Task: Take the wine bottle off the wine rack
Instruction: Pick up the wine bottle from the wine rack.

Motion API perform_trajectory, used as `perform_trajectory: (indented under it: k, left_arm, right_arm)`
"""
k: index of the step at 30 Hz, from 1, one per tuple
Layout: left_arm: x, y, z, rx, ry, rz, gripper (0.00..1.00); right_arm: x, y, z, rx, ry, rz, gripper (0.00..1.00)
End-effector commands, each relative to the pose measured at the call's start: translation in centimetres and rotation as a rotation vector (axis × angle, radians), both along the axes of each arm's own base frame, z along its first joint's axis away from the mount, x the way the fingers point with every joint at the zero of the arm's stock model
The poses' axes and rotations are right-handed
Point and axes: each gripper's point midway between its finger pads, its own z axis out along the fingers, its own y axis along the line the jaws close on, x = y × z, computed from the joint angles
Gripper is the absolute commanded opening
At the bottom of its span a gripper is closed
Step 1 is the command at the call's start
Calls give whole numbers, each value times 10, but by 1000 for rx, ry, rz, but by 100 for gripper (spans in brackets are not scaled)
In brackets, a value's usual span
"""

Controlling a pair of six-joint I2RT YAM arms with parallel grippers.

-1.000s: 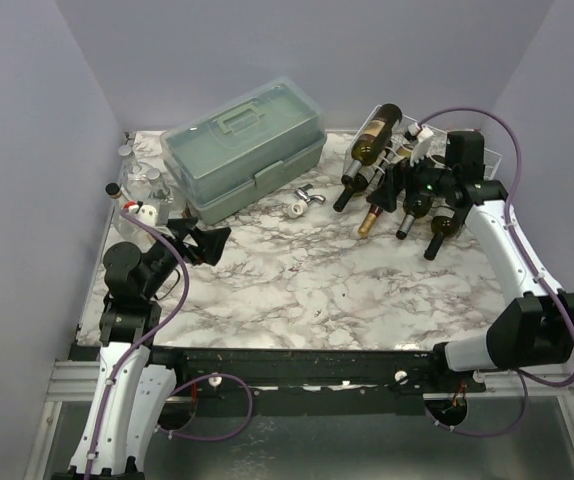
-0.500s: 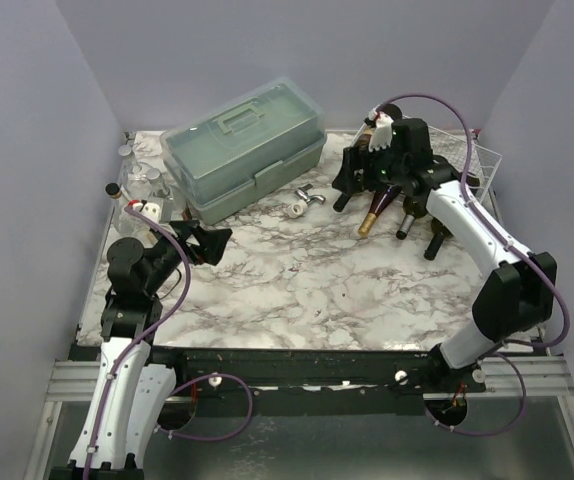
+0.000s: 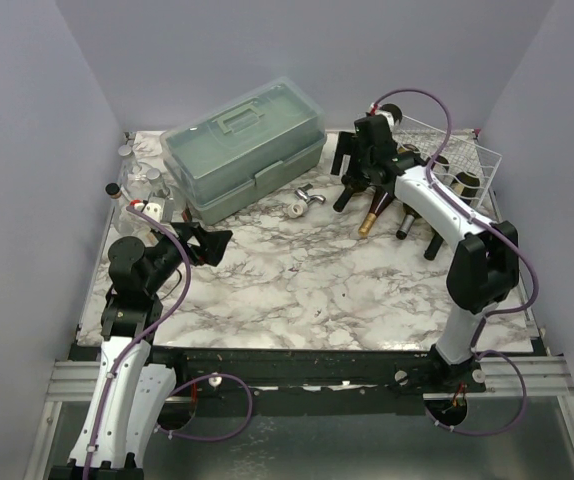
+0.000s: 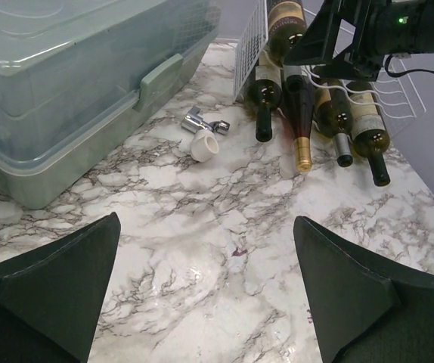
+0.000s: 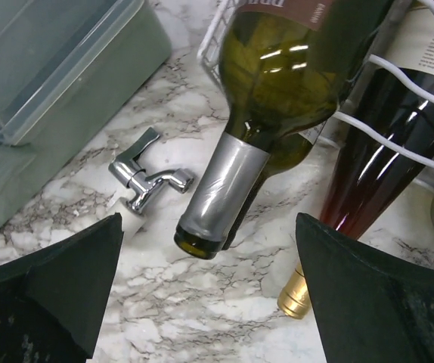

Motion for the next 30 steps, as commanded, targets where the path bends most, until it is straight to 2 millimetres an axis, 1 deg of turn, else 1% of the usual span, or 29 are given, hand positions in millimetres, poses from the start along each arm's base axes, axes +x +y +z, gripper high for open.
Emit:
perform_trajectory:
  k: [1, 3, 6, 10, 14, 17, 23, 30]
  left_arm:
    - [-1, 1, 12, 12, -33, 2, 99]
    - [-1, 2, 12, 12, -30, 2, 99]
    - [-1, 2, 12, 12, -30, 1, 99]
    - [-1, 2, 12, 16, -32, 2, 99]
    - [0, 2, 11, 19, -28, 5, 99]
    - [0, 3, 10, 20, -26, 7, 99]
    - [1, 3, 9, 22, -23, 8, 99]
    - [1, 3, 8, 26, -18, 8, 99]
  right_arm:
    - [10, -9, 5, 74, -23, -173, 98]
    - [13, -11, 1, 98, -26, -214, 97]
    - [17, -13, -8, 102, -13, -263, 89]
    - [22, -12, -17, 78, 29, -285, 81]
    - [26, -10, -20, 90, 39, -298, 75]
    - [28, -12, -26, 79, 48, -320, 70]
    - [32, -13, -38, 69, 68, -345, 65]
    - [41, -14, -45, 82, 88, -362, 61]
